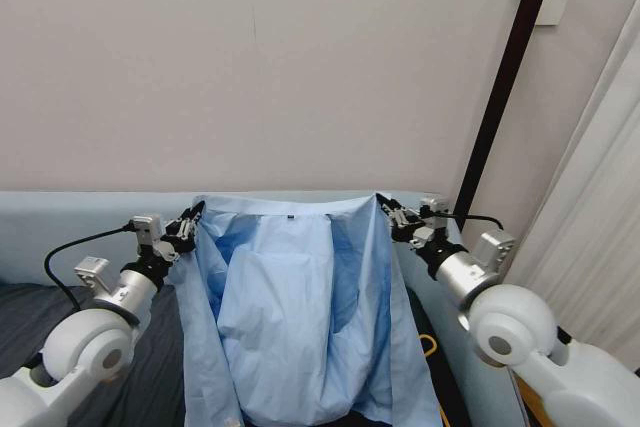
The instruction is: Pick up the clothes from the sofa and hang them on the clothes hanger.
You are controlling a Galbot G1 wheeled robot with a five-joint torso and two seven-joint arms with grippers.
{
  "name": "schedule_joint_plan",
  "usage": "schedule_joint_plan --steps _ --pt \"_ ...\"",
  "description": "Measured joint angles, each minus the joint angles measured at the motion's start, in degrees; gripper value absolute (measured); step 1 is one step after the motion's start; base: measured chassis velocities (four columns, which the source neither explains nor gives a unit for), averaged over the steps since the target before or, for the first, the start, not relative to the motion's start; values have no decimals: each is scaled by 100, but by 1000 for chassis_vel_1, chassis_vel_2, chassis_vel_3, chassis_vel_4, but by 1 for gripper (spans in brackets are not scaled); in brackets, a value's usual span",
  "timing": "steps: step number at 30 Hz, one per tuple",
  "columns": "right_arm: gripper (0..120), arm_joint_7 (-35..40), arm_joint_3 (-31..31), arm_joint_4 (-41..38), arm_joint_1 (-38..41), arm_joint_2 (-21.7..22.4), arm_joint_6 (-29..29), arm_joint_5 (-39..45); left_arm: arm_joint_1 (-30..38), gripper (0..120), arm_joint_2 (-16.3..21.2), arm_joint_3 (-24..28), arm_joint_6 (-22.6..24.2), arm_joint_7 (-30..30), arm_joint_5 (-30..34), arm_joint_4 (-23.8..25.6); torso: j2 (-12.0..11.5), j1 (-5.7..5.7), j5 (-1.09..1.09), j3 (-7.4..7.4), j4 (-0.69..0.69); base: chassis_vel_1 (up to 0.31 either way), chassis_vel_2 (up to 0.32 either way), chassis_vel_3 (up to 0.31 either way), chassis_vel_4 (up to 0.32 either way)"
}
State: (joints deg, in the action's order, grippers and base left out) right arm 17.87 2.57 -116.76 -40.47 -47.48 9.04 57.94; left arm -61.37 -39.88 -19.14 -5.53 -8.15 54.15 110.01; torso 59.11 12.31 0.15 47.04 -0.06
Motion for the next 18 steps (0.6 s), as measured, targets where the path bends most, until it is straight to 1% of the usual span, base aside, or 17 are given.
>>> schedule_joint_plan --steps 3,6,7,11,12,15,17,18 --pt "0 -126 70 266 -364 -210 -43 -251 3 0 -334 269 -114 148 -262 -442 0 0 1 0 -3 0 0 0 0" --pt "0 -156 161 570 -712 -625 -61 -469 5 0 -684 527 -269 287 -538 -974 0 -1 0 -1 -3 0 0 0 0" --pt "0 -156 161 570 -712 -625 -61 -469 5 0 -684 527 -269 287 -538 -974 0 -1 0 -1 -3 0 0 0 0" --pt "0 -244 274 1170 -1039 -1199 -190 -951 48 0 -977 695 -475 397 -771 -1588 0 -1 0 -1 -1 0 0 0 0" --pt "0 -244 274 1170 -1039 -1199 -190 -951 48 0 -977 695 -475 397 -771 -1588 0 -1 0 -1 -1 0 0 0 0" --pt "0 -305 338 1687 -1075 -1553 -317 -1216 167 0 -1220 742 -601 415 -907 -2040 0 0 0 -1 -1 0 0 0 0" --pt "0 -326 397 1956 -1043 -1742 -385 -1331 200 0 -1336 774 -652 441 -1011 -2216 0 0 0 -1 -2 0 0 0 0" --pt "0 -326 397 1956 -1043 -1742 -385 -1331 200 0 -1336 774 -652 441 -1011 -2216 0 0 0 -1 -2 0 0 0 0"
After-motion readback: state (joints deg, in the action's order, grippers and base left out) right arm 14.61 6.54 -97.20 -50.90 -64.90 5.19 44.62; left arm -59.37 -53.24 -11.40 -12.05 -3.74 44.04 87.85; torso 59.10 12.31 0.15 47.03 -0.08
